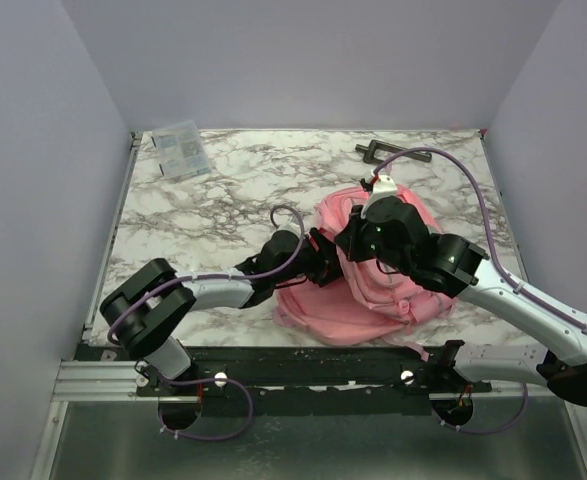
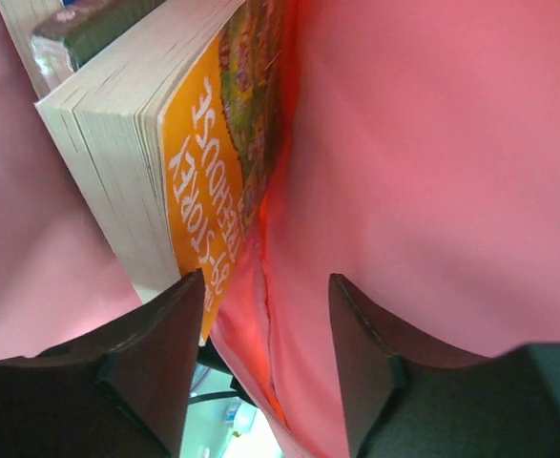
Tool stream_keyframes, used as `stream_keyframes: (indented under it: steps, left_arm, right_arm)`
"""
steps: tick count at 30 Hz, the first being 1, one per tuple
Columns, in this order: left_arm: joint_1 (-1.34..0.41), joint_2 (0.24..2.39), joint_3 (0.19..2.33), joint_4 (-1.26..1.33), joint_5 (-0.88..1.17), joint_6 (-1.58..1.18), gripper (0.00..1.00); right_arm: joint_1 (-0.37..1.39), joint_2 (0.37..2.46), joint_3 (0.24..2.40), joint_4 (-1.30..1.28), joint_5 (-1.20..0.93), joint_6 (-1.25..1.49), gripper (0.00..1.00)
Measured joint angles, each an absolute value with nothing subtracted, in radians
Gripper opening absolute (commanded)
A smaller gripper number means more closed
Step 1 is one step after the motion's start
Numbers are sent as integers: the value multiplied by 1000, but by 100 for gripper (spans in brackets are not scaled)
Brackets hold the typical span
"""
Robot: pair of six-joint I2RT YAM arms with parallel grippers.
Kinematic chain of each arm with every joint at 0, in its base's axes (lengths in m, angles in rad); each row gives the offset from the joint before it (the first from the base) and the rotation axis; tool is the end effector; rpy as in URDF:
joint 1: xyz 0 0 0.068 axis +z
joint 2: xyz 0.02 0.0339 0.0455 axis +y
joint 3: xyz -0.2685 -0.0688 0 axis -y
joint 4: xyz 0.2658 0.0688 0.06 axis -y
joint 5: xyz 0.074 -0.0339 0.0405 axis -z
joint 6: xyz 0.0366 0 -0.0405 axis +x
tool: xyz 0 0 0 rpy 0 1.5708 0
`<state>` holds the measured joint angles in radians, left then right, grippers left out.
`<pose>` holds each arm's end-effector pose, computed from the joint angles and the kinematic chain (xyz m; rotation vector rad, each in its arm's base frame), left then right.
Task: Pack the student bag
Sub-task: Place the book in the student bag.
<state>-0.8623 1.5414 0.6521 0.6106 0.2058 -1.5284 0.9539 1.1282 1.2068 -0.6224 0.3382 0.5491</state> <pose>0.2102 -0.2568 0.1830 -0.5803 2.2229 -1.6934 0.1592 0.2035 0.3807 -0.2261 2.1170 0.5516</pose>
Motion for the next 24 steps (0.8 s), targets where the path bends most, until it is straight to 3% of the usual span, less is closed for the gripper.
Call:
stream_keyframes:
  steps: [9, 13, 16, 24]
  left_arm:
    - [-901, 1700, 769, 640, 213, -1546, 49]
    - [-902, 1779, 831, 670, 218, -1556, 57]
    - [-904, 1766, 813, 686, 222, -1542, 66]
    - [-822, 1496, 554, 711, 336, -1407, 77]
  right_arm:
    - [954, 1127, 1207, -621, 329, 550, 1]
    - [954, 1124, 1195, -615, 331, 563, 1]
    - [954, 1117, 1175, -609, 331, 583, 17]
    - [954, 1099, 1160, -631, 372, 603, 63]
